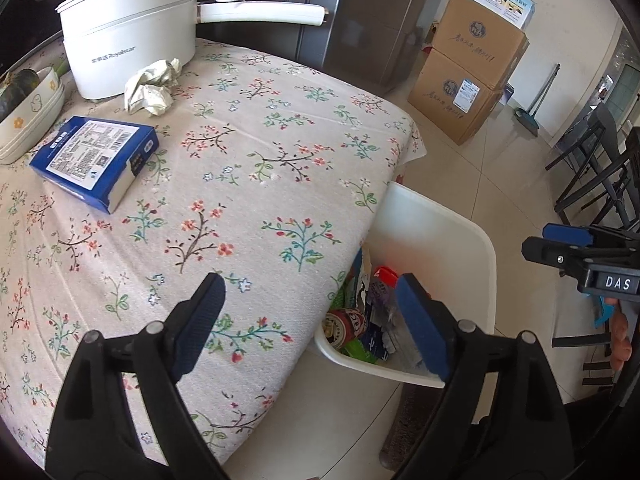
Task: Collect trash
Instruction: 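Carry the bowl and tissue over the white bin and open both grippers, then grasp the blue biscuit box with the left gripper while the right gripper approaches the paper bag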
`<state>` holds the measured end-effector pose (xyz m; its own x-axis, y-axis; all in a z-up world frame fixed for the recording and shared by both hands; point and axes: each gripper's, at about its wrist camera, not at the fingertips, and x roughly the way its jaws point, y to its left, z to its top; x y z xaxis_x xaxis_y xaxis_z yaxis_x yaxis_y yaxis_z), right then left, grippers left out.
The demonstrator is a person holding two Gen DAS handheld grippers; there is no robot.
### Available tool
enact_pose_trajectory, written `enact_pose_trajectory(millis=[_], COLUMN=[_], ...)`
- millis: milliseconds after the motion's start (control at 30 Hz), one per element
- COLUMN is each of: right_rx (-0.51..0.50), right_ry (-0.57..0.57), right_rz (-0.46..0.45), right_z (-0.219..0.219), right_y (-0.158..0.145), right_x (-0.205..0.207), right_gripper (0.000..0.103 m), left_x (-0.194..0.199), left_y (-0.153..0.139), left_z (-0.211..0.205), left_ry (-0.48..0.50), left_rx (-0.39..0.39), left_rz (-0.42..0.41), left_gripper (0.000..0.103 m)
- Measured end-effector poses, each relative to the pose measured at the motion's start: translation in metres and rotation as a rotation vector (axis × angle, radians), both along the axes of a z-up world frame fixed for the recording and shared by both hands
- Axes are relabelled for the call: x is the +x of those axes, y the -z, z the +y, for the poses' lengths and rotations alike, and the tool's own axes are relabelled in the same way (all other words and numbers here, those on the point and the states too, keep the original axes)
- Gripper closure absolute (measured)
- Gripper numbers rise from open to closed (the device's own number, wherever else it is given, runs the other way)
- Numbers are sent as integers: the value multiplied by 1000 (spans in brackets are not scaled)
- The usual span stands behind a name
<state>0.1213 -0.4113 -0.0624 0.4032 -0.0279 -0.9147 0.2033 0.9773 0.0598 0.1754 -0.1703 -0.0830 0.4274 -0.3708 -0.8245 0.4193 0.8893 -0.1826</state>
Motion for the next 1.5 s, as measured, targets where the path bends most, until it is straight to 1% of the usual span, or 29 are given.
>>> enact_pose_trajectory(millis=[100,200,300,433,500,567,633,700,800,867,967,1067,1133,1167,1200,1233,1300,1367,1433,1500], right_rx=[-6,-22,-41,-70,-92,-102,-103,-111,-121,-120,-127,-149,-143,-136,-126,-117,-104,-108,-113,-114], right_ry=[-6,-22,-38,-61,-75,-78,-97,-123,-168,-199,-234,-250,-251,-248,-245,-243,-242,-246,-251,-252], right_rz=[-3,-7,-4,-10,-20,-45,-73,-109,-155,-168,-180,-185,-183,-181,-180,-180,-184,-191,-199,-204], right_z=[6,14,20,25,26,28,31,36,45,52,59,66,68,68,69,69,72,77,82,87], right_y=[-2,-2,1,3,2,-2,-6,-9,-11,-9,-4,2,6,7,7,7,5,3,1,-1], right_x=[6,11,18,39,55,73,93,111,132,145,157,167,172,173,174,175,176,176,176,177], right_gripper=[30,26,25,25,25,25,24,24,24,24,24,24,24,24,24,24,24,24,24,24], left_x=[10,24,42,81,106,130,151,170,192,199,202,199,195,194,191,191,189,185,180,175], left_y=[-1,-1,1,3,6,10,14,18,26,33,36,39,45,50,50,50,51,53,53,53], left_z=[19,40,58,73,81,91,97,99,95,93,90,95,101,104,108,109,111,115,123,129], left_ry=[-105,-230,-355,-496,-583,-665,-744,-788,-848,-879,-927,-972,-1006,-999,-1002,-994,-945,-896,-856,-807], left_rx=[39,63,76,130,149,140,137,149,204,244,303,332,329,312,290,284,274,247,213,199], left_rz=[-22,-34,-40,-35,-17,24,47,58,69,88,76,97,142,176,166,166,150,136,115,87], left_gripper=[7,5,3,3,2,2,2,2,2,2,1,1,1,0,0,0,0,1,2,5])
